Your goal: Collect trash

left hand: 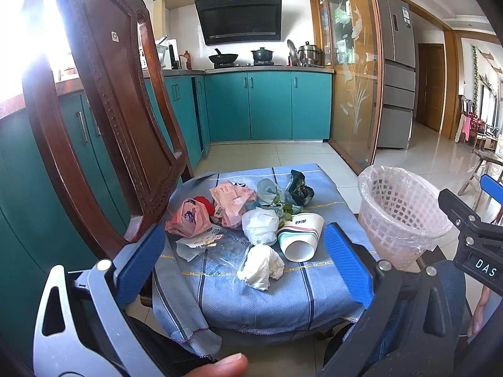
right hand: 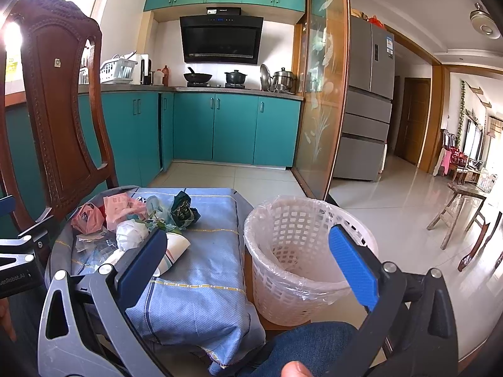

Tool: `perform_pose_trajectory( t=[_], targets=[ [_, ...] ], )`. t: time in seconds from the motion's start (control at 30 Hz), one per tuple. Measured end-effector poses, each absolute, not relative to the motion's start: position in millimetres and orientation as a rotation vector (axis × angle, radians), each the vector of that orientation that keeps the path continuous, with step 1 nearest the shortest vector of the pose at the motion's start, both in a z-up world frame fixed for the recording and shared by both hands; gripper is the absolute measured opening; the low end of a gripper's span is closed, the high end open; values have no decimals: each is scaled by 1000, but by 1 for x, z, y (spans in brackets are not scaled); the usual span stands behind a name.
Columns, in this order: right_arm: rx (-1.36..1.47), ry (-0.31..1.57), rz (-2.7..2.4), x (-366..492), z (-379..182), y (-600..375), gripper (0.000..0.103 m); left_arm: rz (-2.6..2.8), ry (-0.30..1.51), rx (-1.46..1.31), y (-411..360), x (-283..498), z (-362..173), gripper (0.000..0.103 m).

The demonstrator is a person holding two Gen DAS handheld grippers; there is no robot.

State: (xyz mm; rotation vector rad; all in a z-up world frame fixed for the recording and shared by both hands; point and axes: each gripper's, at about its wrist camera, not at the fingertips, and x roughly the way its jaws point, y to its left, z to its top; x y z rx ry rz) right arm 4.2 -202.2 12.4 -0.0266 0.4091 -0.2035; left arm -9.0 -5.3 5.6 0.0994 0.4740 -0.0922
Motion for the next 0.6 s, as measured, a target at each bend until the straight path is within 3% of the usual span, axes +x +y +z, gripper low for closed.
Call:
perform_pose_trajectory(
  t=[0.6],
  targets=[
    [-36,412,-197,5,12,-200,101,-92,482,97,-6,-9,1,101]
  ],
)
